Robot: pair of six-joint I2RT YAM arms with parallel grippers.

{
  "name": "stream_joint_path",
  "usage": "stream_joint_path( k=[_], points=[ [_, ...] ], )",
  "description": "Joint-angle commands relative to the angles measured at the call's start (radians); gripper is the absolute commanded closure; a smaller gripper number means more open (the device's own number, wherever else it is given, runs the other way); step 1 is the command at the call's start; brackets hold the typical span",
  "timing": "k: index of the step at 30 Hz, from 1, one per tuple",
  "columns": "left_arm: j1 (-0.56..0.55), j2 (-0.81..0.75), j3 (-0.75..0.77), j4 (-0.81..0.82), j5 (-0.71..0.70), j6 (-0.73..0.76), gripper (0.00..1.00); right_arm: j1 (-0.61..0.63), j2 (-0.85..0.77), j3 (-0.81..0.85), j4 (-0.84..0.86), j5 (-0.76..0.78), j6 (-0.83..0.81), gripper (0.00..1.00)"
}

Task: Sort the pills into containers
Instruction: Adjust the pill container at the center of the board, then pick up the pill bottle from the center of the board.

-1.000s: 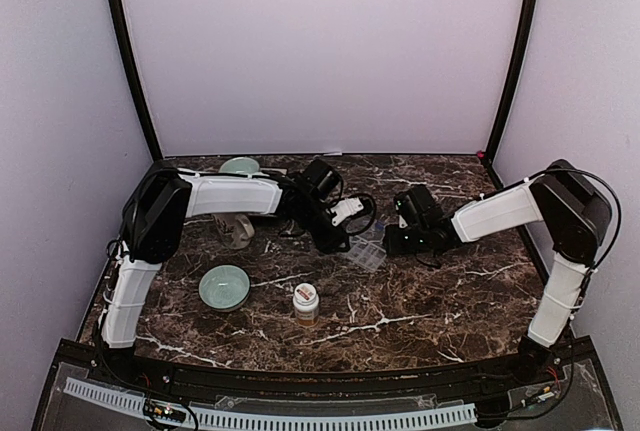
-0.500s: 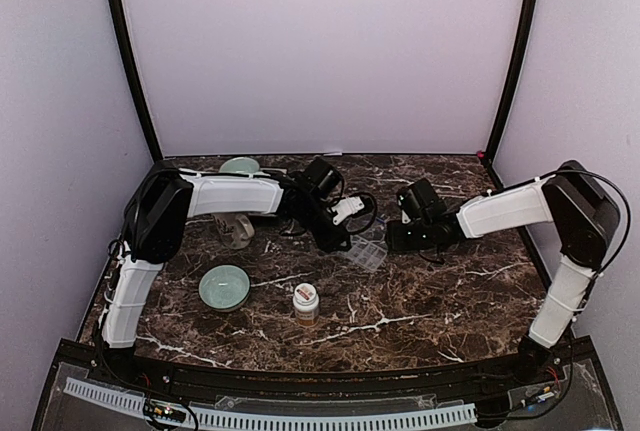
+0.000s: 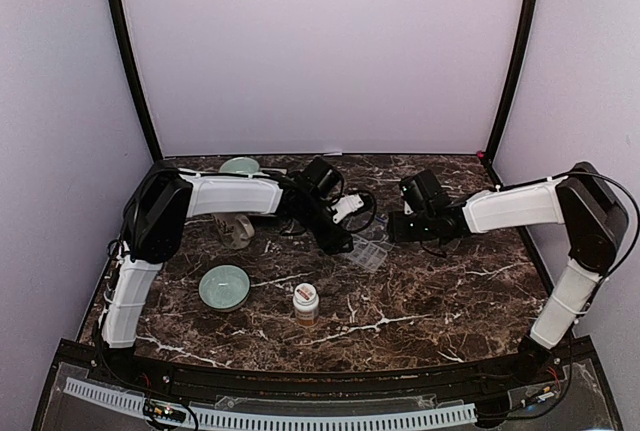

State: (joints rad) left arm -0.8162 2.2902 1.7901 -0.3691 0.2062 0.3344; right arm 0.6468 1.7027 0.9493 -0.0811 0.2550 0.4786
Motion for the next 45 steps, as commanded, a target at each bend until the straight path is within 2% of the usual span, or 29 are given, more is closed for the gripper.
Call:
stream_joint_path(
  k=[1,9,14,24,31,36,45],
  points=[
    [0.006,-0.094,-0.023,0.034,-0.013,-0.032,0.25,0.003,-0.053,0.008,-0.008,0.036,-0.016,0.41],
    [0.008,-0.164,-0.029,0.039,-0.013,-0.074,0.21,0.031,-0.102,-0.008,-0.027,0.075,-0.030,0.38],
    [0.008,-0.278,-0.096,0.060,-0.060,-0.110,0.21,0.086,-0.182,0.003,-0.065,0.113,-0.054,0.39],
    [0.008,-0.706,-0.579,0.292,-0.307,-0.284,0.20,0.323,-0.213,0.135,-0.197,0.136,-0.116,0.40],
    [0.006,-0.985,-0.892,0.409,-0.360,-0.498,0.21,0.488,-0.121,0.320,-0.344,0.089,-0.109,0.40],
    [-0.013,-1.088,-1.011,0.426,-0.385,-0.567,0.22,0.587,-0.026,0.429,-0.427,0.097,-0.142,0.39],
    [-0.017,-1.236,-1.136,0.405,-0.400,-0.593,0.23,0.651,0.073,0.517,-0.494,0.015,-0.206,0.39]
  ],
)
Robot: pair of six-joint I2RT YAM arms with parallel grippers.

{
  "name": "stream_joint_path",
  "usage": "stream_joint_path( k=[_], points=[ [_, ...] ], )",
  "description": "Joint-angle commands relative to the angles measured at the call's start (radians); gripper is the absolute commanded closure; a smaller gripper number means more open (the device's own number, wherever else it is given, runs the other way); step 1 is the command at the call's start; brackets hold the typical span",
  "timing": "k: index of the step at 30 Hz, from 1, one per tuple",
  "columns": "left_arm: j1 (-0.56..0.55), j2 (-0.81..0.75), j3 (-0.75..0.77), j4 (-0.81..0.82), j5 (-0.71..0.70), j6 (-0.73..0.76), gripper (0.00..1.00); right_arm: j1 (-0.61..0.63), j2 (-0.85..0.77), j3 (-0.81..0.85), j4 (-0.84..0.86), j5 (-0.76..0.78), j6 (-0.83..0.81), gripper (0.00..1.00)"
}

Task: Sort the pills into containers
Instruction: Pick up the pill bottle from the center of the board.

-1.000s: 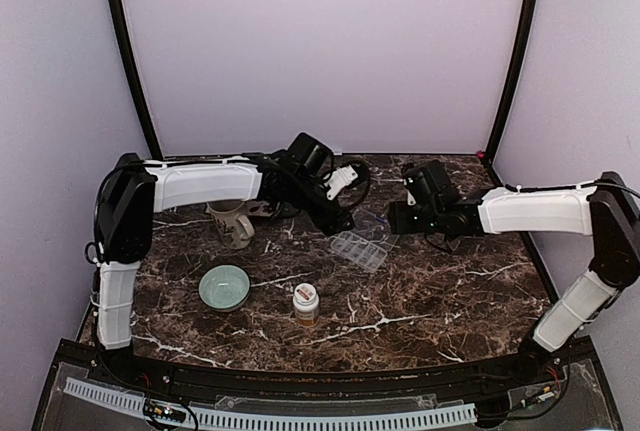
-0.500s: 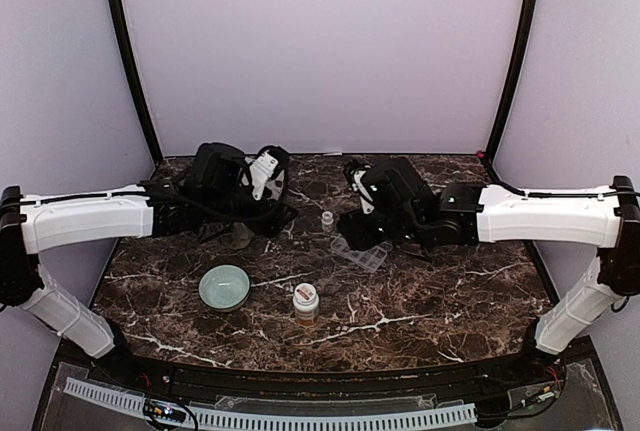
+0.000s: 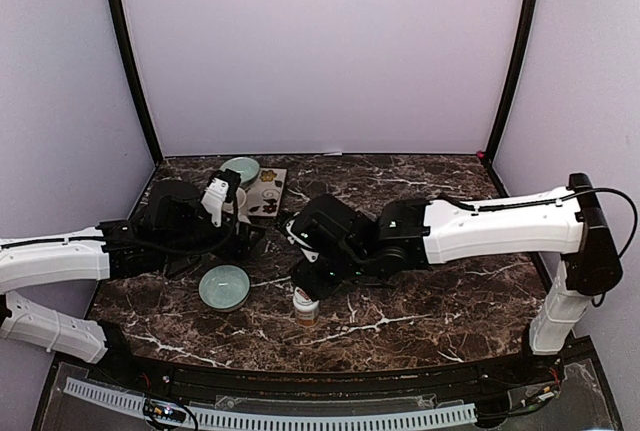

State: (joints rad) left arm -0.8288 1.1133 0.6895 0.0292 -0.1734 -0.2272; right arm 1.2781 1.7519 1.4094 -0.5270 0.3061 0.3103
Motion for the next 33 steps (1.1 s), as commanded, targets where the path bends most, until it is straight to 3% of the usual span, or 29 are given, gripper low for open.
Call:
stream_joint_path(
  k=[1,33],
  points=[
    [-0.004,-0.065,-0.042,0.004,-0.021,-0.031,0.23,0.024,0.030,0.063,-0.054,-0.046,-0.042,0.39],
    [-0.008,-0.089,-0.076,-0.007,0.014,-0.046,0.26,0.009,0.094,0.026,-0.067,-0.151,-0.066,0.39]
  ],
)
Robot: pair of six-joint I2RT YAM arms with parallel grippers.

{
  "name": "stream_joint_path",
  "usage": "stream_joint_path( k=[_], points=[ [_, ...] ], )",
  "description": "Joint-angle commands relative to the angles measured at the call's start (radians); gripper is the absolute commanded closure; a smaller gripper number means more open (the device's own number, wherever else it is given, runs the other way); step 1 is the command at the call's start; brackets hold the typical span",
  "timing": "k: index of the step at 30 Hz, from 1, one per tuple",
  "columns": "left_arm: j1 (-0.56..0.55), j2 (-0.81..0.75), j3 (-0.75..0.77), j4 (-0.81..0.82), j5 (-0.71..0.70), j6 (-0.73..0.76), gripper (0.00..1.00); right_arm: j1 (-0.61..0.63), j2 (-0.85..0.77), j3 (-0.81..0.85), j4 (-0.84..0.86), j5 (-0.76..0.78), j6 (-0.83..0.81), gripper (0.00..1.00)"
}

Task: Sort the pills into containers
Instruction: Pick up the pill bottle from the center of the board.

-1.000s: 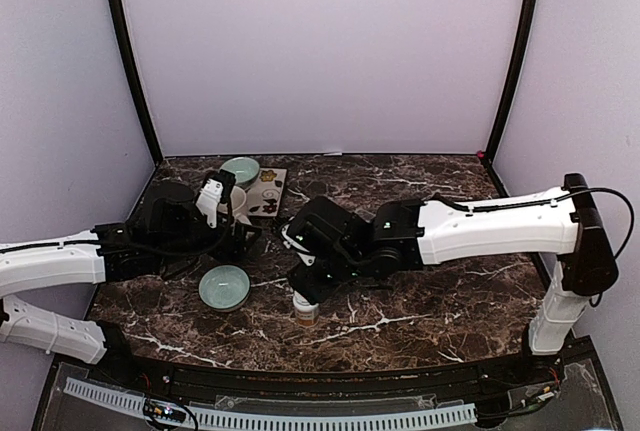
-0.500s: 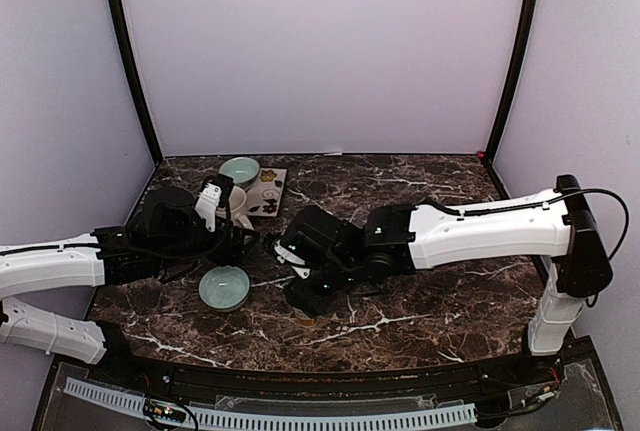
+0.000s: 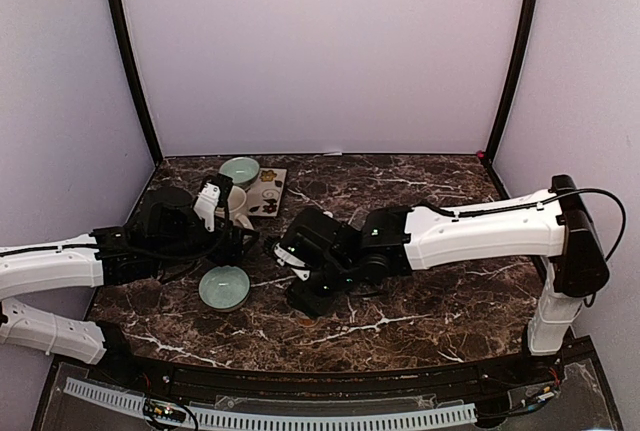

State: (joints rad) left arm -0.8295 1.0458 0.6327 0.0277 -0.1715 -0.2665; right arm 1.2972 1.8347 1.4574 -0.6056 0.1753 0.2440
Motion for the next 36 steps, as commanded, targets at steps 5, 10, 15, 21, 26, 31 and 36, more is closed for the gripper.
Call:
stream_joint_path(
  k=[5,10,15,21,26,31,36],
  points=[
    [-0.008,-0.024,-0.019,-0.007,0.011,-0.006,0.26,-0.014,0.021,-0.019,0.006,-0.027,-0.003,0.39],
    [-0.008,-0.036,-0.024,-0.005,0.005,-0.010,0.27,-0.013,-0.002,-0.013,0.010,-0.020,-0.007,0.40],
    [-0.010,-0.036,-0.028,-0.002,0.007,-0.011,0.27,-0.002,-0.017,0.006,-0.004,0.001,-0.014,0.40],
    [-0.011,-0.036,-0.033,0.000,0.008,-0.015,0.28,0.016,-0.024,0.042,-0.044,0.042,-0.043,0.40],
    [-0.014,-0.033,-0.034,-0.003,0.008,-0.013,0.28,0.016,-0.027,0.050,-0.082,0.079,-0.086,0.39],
    [-0.016,-0.028,-0.034,-0.003,0.012,-0.013,0.28,0.016,-0.025,0.045,-0.100,0.088,-0.134,0.38],
    [-0.017,-0.019,-0.025,-0.006,0.019,-0.009,0.28,0.000,-0.024,0.037,-0.111,0.050,-0.191,0.37]
  ],
)
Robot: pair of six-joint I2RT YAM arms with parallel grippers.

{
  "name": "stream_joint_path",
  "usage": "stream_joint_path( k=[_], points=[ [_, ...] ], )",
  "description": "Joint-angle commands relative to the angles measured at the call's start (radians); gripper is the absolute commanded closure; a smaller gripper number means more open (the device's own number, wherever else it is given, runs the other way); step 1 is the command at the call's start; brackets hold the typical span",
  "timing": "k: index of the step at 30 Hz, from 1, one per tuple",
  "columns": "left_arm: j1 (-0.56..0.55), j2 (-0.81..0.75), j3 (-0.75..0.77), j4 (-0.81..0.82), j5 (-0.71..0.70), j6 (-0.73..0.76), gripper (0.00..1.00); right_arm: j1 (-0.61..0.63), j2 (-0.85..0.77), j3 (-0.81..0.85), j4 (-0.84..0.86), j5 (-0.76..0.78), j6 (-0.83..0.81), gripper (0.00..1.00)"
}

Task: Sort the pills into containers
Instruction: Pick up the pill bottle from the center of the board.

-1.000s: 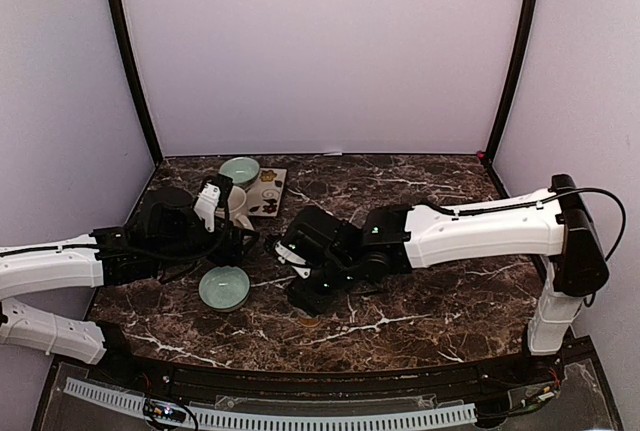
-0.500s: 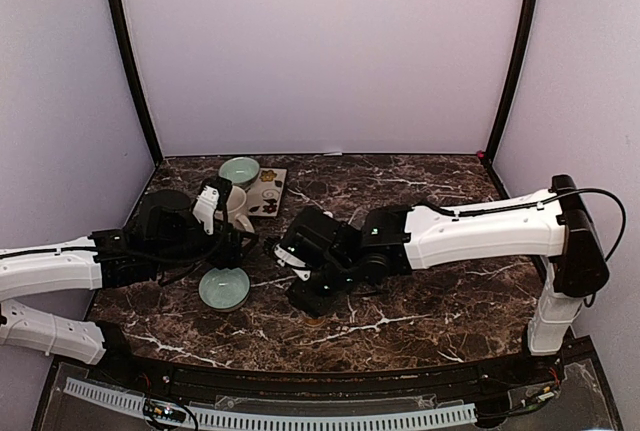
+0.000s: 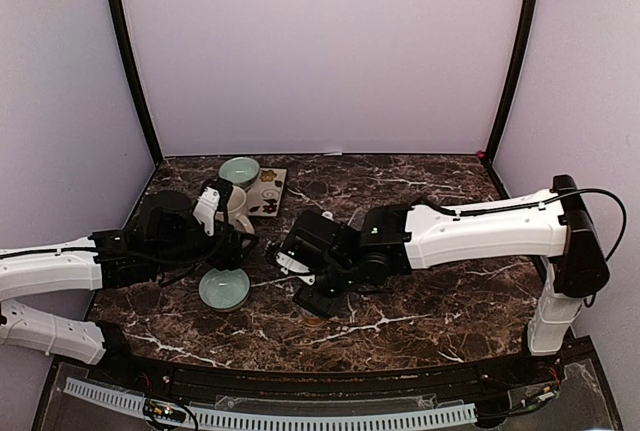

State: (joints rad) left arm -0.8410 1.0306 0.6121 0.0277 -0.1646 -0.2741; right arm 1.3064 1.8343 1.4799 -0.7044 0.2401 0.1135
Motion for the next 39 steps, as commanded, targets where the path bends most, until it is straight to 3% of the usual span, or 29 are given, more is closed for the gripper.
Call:
stream_joint_path(
  k=[1,26,33,39],
  points=[
    [-0.007,-0.001,-0.003,-0.008,0.015,-0.001,0.28,-0.014,-0.025,0.010,-0.010,-0.028,-0.070,0.36],
    [-0.012,0.040,0.023,-0.017,0.036,0.010,0.30,-0.116,0.023,-0.024,0.002,-0.264,-0.256,0.37],
    [-0.013,0.044,0.031,-0.020,0.041,0.009,0.30,-0.116,0.032,-0.024,0.010,-0.287,-0.270,0.41],
    [-0.015,0.047,0.034,-0.023,0.042,0.006,0.31,-0.117,0.035,-0.031,0.021,-0.291,-0.267,0.52]
  ],
)
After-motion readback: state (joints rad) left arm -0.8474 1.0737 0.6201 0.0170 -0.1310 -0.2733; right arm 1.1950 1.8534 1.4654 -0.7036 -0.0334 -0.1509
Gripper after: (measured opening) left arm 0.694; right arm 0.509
